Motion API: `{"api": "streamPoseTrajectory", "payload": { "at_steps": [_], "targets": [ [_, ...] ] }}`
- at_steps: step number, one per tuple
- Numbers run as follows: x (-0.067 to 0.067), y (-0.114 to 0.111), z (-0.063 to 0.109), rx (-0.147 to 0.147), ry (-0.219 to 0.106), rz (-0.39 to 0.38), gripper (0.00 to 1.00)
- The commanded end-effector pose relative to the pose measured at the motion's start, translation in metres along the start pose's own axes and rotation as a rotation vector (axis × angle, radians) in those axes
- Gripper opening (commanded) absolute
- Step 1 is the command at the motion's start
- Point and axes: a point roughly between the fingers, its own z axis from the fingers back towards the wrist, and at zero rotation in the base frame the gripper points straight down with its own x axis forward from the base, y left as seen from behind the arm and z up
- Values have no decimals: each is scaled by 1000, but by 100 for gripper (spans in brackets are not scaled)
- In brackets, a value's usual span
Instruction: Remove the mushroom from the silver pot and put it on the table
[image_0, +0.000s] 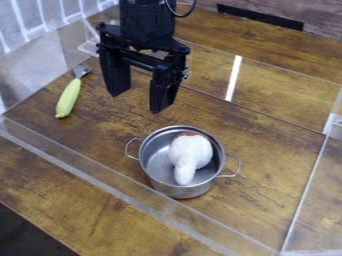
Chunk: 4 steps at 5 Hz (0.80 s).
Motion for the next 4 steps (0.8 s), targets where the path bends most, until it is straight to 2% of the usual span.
{"api": "streamPoseTrajectory", "payload": {
  "at_steps": [1, 2, 4],
  "targets": [
    [3, -6, -10, -4, 16, 54, 100],
    [8, -14, -21, -3, 15, 57, 100],
    [15, -23, -29, 10, 2, -30, 100]
  ]
}}
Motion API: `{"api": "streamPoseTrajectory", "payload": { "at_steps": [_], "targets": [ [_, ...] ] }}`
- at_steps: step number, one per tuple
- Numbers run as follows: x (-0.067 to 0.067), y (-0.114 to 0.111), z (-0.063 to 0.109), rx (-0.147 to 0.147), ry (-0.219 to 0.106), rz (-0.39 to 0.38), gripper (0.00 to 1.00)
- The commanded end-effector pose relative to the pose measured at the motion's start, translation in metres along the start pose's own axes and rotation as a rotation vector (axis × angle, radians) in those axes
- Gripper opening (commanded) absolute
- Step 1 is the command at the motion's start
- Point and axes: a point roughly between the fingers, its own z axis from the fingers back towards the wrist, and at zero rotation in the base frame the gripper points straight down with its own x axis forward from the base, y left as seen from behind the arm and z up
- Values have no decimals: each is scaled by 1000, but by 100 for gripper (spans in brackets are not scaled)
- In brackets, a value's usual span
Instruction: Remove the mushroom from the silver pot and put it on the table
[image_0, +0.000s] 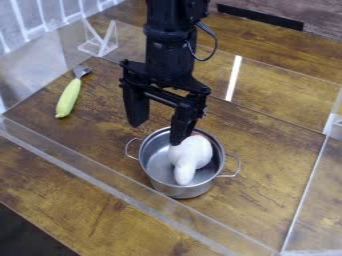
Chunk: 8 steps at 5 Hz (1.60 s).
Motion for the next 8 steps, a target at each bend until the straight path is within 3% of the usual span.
{"api": "streamPoseTrajectory", "payload": {
  "at_steps": [1, 3, 5, 8],
  "targets": [
    [6, -7, 9, 11, -46, -58, 100],
    [22, -19, -9, 25, -67, -130, 100],
    [53, -27, -32, 23, -78, -65, 100],
    [61, -10, -43, 20, -89, -170, 100]
  ]
}}
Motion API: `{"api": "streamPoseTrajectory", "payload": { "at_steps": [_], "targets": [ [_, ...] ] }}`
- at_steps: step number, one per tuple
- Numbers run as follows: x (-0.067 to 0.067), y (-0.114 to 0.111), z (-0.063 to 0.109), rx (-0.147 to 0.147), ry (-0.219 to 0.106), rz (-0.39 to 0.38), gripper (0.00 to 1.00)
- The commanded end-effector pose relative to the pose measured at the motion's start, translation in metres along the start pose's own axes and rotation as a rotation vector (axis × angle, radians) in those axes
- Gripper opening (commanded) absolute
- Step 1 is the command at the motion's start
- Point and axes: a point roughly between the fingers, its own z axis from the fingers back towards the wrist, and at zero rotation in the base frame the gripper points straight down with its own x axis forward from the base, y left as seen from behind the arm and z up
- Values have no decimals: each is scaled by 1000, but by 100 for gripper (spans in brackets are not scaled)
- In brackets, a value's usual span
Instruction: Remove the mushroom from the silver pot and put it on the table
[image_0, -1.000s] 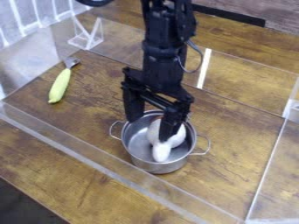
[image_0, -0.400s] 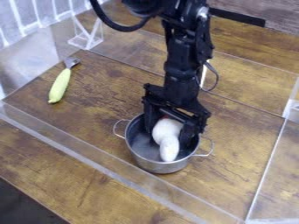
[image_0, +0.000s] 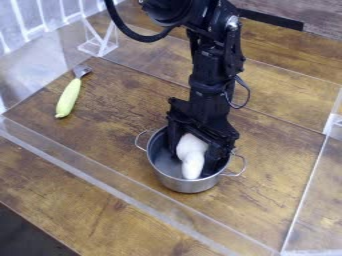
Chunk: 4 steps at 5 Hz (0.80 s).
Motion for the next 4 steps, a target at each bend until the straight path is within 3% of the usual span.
{"api": "streamPoseTrajectory", "payload": {
  "at_steps": [1, 4],
  "targets": [
    [4, 16, 18, 1, -60, 0, 0],
    [-9, 14, 21, -9, -59, -45, 0]
  ]
}}
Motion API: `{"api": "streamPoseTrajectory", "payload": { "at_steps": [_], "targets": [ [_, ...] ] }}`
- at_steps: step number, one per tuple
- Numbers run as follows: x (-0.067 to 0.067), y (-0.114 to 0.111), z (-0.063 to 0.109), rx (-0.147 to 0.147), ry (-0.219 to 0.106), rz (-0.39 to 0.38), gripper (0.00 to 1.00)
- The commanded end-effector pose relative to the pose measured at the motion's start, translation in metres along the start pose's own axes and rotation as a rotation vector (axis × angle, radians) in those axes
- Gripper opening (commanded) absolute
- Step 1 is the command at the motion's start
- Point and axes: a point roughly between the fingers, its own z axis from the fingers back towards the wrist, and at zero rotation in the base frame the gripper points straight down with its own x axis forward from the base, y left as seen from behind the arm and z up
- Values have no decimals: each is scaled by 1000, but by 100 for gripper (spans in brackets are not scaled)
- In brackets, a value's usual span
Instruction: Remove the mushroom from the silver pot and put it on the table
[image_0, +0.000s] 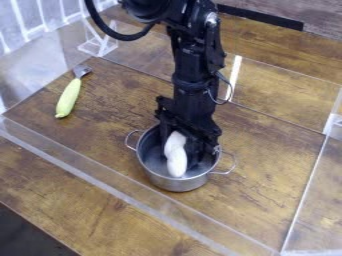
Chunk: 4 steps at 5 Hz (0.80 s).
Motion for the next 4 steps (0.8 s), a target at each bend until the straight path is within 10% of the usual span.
{"api": "streamPoseTrajectory", "payload": {
  "at_steps": [1, 2, 4],
  "targets": [
    [4, 2, 25, 5, -75, 93, 0],
    [5, 2, 26, -1, -79, 180, 0],
    [-2, -2, 26, 6, -77, 56, 0]
  ]
}}
